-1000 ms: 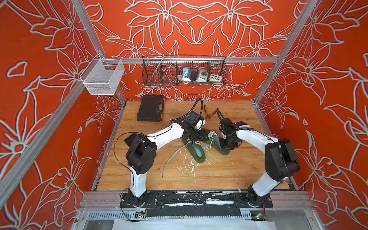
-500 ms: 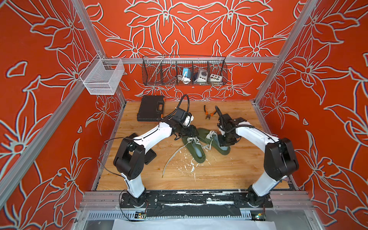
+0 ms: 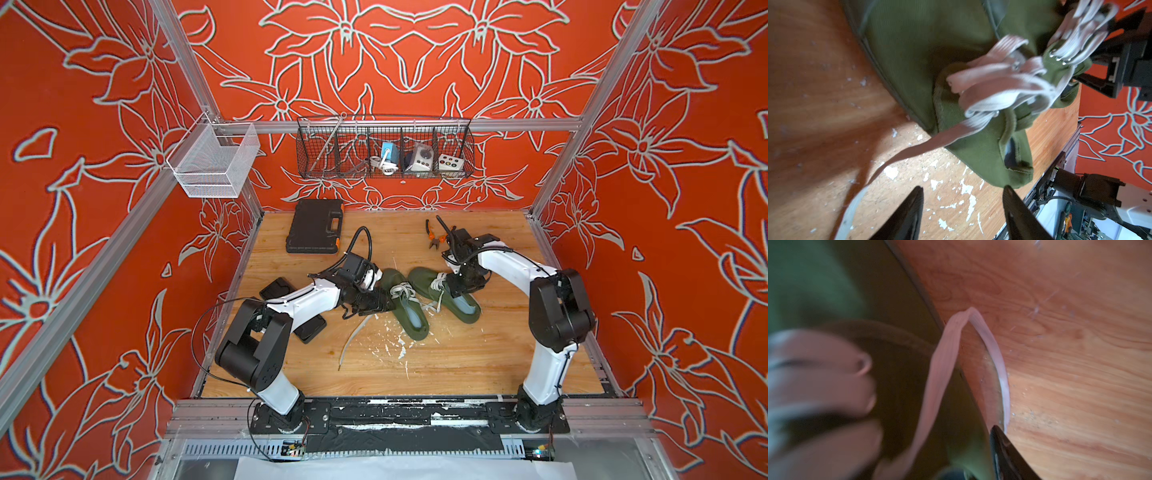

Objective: Insert the insole into the shoe
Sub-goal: Adjust the shoe at the center of the board.

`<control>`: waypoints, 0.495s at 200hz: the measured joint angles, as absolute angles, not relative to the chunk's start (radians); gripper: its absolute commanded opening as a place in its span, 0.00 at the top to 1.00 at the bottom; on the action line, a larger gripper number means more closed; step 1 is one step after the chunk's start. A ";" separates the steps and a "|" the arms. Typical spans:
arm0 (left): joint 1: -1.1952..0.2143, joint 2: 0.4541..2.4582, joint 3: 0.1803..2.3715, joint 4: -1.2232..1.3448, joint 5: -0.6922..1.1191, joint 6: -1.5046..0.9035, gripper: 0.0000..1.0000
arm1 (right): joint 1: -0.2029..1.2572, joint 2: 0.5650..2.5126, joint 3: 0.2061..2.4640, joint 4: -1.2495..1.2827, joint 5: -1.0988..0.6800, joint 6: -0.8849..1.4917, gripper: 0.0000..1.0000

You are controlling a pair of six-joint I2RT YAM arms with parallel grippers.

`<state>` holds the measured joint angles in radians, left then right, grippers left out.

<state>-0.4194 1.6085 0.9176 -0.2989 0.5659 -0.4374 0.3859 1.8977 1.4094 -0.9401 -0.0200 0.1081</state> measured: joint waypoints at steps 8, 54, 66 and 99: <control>-0.420 1.613 0.903 -0.285 0.575 -0.442 0.37 | 0.385 1.900 1.402 -0.936 -0.020 0.104 0.45; -0.429 1.683 0.927 -0.194 0.595 -0.445 0.35 | 0.384 1.894 1.370 -0.917 -0.061 0.122 0.59; -0.433 1.713 0.944 -0.174 0.601 -0.445 0.35 | 0.384 1.892 1.353 -0.912 -0.087 0.141 0.63; -0.446 1.783 0.988 -0.160 0.606 -0.436 0.35 | 0.388 1.861 1.305 -0.889 -0.153 0.209 0.67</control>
<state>-0.4458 1.7832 0.9882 -0.1596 0.6064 -0.4362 0.3878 1.8614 1.3052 -0.8886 -0.1532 0.2089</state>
